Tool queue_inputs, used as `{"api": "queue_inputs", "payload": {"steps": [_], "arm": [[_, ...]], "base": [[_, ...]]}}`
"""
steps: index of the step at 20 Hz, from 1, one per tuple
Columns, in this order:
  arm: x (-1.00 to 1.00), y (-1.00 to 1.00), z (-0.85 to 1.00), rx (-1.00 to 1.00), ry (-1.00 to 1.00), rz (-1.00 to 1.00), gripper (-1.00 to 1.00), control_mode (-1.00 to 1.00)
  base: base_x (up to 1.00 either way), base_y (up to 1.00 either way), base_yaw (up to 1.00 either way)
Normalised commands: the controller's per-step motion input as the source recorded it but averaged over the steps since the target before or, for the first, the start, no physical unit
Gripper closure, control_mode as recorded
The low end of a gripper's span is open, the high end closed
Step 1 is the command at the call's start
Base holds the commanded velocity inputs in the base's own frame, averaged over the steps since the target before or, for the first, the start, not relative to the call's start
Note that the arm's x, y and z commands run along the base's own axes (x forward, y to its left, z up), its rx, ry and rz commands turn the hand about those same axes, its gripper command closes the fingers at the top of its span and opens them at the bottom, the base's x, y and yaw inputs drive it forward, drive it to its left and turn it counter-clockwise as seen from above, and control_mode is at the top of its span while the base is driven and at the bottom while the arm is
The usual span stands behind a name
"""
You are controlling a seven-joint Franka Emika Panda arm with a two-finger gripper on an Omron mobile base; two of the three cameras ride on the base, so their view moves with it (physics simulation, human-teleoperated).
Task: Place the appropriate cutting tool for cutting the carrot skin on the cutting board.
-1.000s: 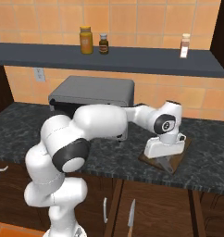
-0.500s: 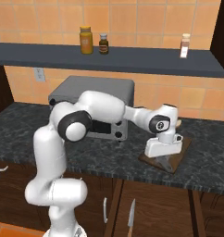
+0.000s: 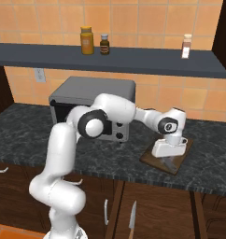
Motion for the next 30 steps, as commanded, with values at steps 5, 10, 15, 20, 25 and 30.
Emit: {"api": "queue_inputs", "payload": {"steps": [5, 10, 15, 20, 25, 30], "arm": [[0.1, 0.01, -0.45, 0.0, 0.0, 0.03, 1.0, -1.0], [-0.1, 0.05, -0.28, 0.0, 0.0, 0.0, -1.0, -1.0], [-0.42, 0.0, 0.08, 0.0, -0.01, 0.0, -1.0, -1.0], [-0.34, 0.0, 0.4, 0.0, -0.07, 0.0, -1.0, -1.0], [-0.57, 0.0, 0.66, 0.0, -0.21, -0.01, -1.0, -1.0], [-0.76, 0.1, 0.47, -0.05, -0.2, 0.0, -1.0, -1.0]], "base": [[0.0, 0.0, 0.0], [0.0, 0.0, 0.0], [0.0, 0.0, 0.0], [0.0, 0.0, 0.0], [0.0, 0.0, 0.0], [0.0, 0.0, 0.0]]}}
